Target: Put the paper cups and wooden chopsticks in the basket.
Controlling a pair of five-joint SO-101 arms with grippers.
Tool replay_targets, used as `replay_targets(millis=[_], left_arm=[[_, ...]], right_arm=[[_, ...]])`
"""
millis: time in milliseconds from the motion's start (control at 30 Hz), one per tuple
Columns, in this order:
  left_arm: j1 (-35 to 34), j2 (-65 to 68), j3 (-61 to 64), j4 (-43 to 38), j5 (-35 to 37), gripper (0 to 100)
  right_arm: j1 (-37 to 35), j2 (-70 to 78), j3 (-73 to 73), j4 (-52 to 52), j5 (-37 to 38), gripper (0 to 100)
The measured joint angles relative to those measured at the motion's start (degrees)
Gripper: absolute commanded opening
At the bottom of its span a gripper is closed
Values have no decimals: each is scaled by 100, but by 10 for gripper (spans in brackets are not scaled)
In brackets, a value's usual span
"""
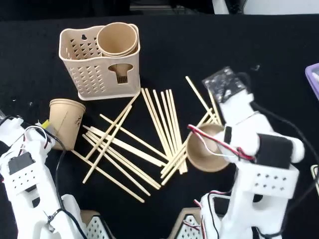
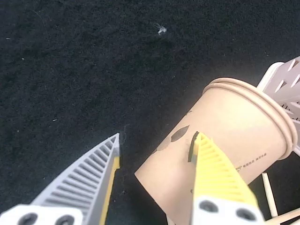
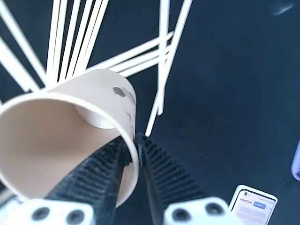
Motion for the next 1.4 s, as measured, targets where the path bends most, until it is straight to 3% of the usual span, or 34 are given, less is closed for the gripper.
replay_targets(millis=[167, 400, 667, 967, 1400], left_arm=[[0, 0, 0, 0, 0, 245], [0, 0, 0, 0, 0, 245], [0, 0, 0, 0, 0, 245], [0, 0, 0, 0, 0, 245], [0, 0, 0, 0, 0, 245]], right_arm=[[-870, -18, -492, -440, -976, 10], [-2497, -18, -958, -1881, -2136, 10], [-3244, 193, -993, -4176, -3024, 10], [-3578, 2163, -1442, -5407, -3095, 10], [-3446, 4624, -3358, -5477, -3095, 10]])
